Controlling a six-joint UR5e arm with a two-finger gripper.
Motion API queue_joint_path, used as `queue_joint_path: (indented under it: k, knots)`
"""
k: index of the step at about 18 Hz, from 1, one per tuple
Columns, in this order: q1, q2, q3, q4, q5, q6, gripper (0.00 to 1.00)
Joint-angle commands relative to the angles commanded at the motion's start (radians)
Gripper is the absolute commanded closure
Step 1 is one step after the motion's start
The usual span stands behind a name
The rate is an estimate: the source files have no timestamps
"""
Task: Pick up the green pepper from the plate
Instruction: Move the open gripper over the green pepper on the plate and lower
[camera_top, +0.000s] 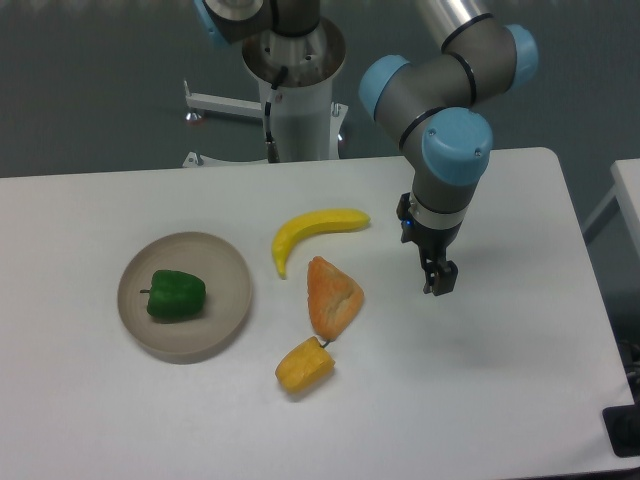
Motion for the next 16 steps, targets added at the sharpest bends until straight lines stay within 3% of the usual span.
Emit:
queue_joint_path:
  k: [6, 8, 12, 16]
  knots:
    - [-0.003, 0.021, -0.009, -0.003, -0.017, -0.009, 0.0]
    - [-0.027, 0.05, -0.037, 0.003, -0.066, -0.122, 0.0]
    - [-0.179, 0.052, -0.026, 0.014, -0.074, -0.426, 0.0]
    - [-0.314, 0.04, -0.034, 0.014, -0.074, -0.5, 0.0]
